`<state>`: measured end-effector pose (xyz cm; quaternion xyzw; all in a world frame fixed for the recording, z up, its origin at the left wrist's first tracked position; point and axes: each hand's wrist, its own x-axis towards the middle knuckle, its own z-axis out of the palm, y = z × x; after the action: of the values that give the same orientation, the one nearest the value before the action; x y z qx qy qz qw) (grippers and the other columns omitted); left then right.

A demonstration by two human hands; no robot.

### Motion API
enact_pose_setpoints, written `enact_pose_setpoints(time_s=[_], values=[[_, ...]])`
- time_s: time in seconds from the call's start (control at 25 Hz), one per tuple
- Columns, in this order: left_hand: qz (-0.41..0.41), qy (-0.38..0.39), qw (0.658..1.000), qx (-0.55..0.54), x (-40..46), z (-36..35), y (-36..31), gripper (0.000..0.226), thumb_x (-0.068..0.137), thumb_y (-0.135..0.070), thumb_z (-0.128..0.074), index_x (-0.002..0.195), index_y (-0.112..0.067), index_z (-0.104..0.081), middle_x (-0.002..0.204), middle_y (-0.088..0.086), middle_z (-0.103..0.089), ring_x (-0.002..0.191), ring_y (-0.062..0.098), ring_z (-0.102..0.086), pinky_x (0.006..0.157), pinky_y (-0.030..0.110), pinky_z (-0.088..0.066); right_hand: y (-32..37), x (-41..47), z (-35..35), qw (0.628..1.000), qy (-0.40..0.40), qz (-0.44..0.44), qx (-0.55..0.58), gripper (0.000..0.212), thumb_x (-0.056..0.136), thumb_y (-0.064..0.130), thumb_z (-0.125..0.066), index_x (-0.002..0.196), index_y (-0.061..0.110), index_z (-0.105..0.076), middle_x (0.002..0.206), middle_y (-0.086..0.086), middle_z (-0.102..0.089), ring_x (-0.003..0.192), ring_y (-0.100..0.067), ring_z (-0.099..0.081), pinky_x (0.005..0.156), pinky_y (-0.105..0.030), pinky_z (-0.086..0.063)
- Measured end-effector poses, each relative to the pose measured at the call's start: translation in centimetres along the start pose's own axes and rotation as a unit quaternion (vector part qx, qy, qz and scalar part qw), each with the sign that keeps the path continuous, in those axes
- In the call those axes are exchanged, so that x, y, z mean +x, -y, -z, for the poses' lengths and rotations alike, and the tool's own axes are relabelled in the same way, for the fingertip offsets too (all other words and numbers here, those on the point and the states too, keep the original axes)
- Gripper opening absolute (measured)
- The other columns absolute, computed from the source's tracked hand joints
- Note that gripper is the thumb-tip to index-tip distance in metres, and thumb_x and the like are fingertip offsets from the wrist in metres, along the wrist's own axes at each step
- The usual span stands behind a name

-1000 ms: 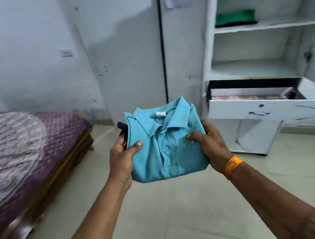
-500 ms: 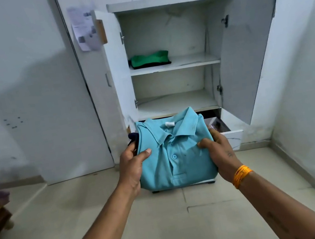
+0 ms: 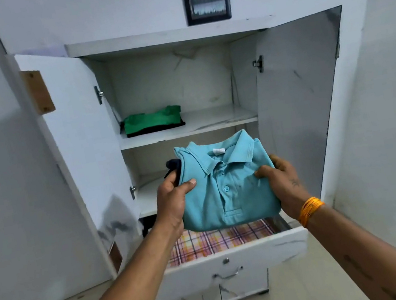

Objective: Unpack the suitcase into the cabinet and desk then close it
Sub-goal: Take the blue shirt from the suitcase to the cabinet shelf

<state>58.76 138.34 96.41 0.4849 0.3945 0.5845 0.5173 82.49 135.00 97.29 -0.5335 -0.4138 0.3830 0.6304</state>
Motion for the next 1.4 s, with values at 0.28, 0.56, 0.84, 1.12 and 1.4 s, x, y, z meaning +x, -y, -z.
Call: enact_pose_setpoints(time_s=[0.28,0.56,0.84,1.12,1.4], values=[[-0.028,0.050,0.998,0.005,21.6,-5.7,-1.2,0.035,0.089,0.001,-0.068,0.117,-0.018,-0.074,0.107,0.004,-0.081,0.099,0.025,-0.077,0.086,0.037,-0.060,3.7,18.6,-2.4,0.998,-0.060,0.035,-0.003,0.027,0.088,-0.001,-0.065,0.111,0.013,-0.072,0.101,-0.009,-0.080,0.090,-0.031,-0.077,0.079,-0.044,-0.065],[-0.011,0.061,0.998,0.017,40.7,-11.6,-0.9,0.032,0.093,0.001,-0.066,0.111,-0.025,-0.075,0.103,0.004,-0.081,0.100,0.031,-0.075,0.084,0.040,-0.060,4.3,37.8,-4.2,0.992,-0.077,0.080,-0.060,0.025,0.089,0.000,-0.064,0.099,0.021,-0.072,0.098,-0.001,-0.077,0.095,-0.028,-0.074,0.083,-0.040,-0.062],[-0.036,0.016,0.999,0.002,55.2,-16.6,0.4,0.056,0.083,-0.009,-0.076,0.137,-0.018,-0.066,0.120,0.004,-0.077,0.110,0.029,-0.072,0.102,0.053,-0.056,4.6,53.1,-6.0,0.976,-0.090,0.161,-0.115,0.050,0.091,0.005,-0.050,0.134,0.022,-0.065,0.125,0.003,-0.070,0.115,-0.025,-0.065,0.102,-0.039,-0.053],[0.038,0.025,0.991,-0.126,60.1,-17.8,1.2,0.053,0.084,0.004,-0.053,0.133,-0.011,-0.068,0.125,0.015,-0.073,0.108,0.034,-0.071,0.093,0.046,-0.058,4.6,59.4,-8.0,0.960,-0.193,0.177,-0.099,0.056,0.080,0.018,-0.046,0.132,0.008,-0.065,0.130,-0.013,-0.069,0.121,-0.033,-0.064,0.102,-0.040,-0.052],[0.177,-0.041,0.979,0.091,60.6,-15.9,4.8,0.031,0.080,0.000,-0.058,0.108,-0.006,-0.069,0.116,0.016,-0.069,0.104,0.035,-0.065,0.096,0.046,-0.056,-0.5,60.1,-6.9,0.936,-0.122,0.086,-0.319,0.037,0.094,0.017,-0.061,0.130,0.009,-0.059,0.132,-0.018,-0.064,0.121,-0.039,-0.061,0.094,-0.038,-0.049]])
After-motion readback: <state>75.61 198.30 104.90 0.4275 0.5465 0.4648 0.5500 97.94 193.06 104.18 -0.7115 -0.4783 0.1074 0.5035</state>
